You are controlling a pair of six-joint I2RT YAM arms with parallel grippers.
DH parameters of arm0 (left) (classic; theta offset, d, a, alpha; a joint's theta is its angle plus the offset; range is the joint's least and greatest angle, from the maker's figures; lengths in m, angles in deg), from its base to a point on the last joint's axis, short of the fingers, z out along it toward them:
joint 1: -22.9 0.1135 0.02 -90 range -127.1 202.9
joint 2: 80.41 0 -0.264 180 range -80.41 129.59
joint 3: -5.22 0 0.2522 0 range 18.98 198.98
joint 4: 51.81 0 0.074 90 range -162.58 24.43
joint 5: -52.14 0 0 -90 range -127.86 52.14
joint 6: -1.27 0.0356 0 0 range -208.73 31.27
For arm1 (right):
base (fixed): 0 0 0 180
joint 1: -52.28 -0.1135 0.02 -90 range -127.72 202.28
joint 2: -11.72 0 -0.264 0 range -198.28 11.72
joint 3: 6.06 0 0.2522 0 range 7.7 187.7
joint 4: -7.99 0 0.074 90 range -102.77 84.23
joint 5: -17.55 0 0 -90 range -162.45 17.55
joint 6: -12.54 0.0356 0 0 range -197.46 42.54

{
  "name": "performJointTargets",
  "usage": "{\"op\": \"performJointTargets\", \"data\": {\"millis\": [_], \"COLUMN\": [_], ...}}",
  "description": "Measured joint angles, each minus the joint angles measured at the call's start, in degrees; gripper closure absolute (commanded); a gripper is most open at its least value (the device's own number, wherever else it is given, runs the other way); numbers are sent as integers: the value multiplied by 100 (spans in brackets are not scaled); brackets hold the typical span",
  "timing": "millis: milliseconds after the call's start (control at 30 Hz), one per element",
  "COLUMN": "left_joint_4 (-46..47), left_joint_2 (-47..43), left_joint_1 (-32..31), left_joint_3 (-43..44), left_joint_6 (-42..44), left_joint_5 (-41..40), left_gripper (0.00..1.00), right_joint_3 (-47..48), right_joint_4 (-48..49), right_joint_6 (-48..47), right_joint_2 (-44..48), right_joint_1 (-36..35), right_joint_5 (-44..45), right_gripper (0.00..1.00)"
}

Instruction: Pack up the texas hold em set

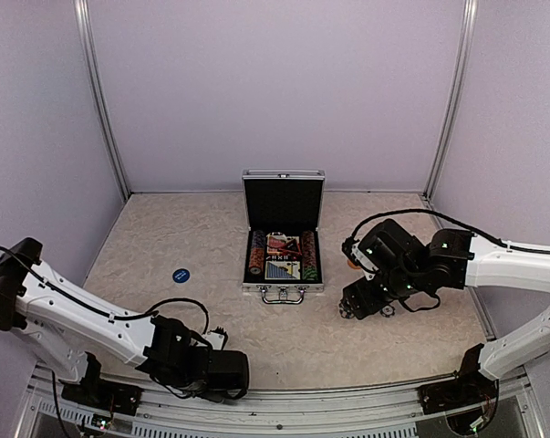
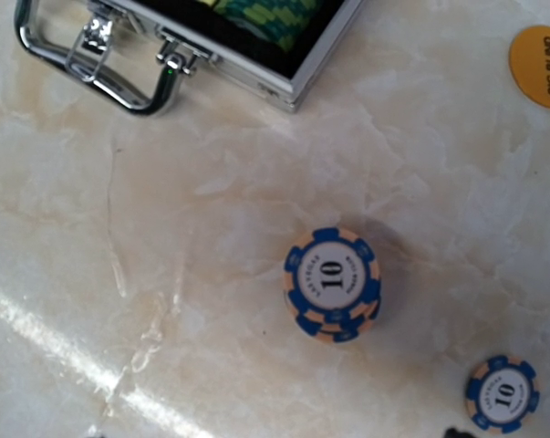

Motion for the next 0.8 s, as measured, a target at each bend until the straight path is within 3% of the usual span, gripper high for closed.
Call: {"op": "performJointTargets", "data": {"millis": [367, 600, 800], "left_joint_4": [-131, 4, 332], "left_joint_2": [59, 485, 975], "left_joint_1": [205, 463, 761], "left_joint_3": [699, 1633, 2417], "left_joint_6": [479, 1320, 2269], "left_joint_5": [-424, -914, -1150], "left_gripper": [57, 57, 57], "right_joint_3": [-20, -39, -247], "right_joint_4": [90, 422, 763], "right_joint_6": [48, 192, 372], "right_joint_2": [85, 85, 162], "right_joint_1": [2, 87, 632], "right_joint_5": [-87, -470, -903], "right_gripper": [21, 21, 21]}}
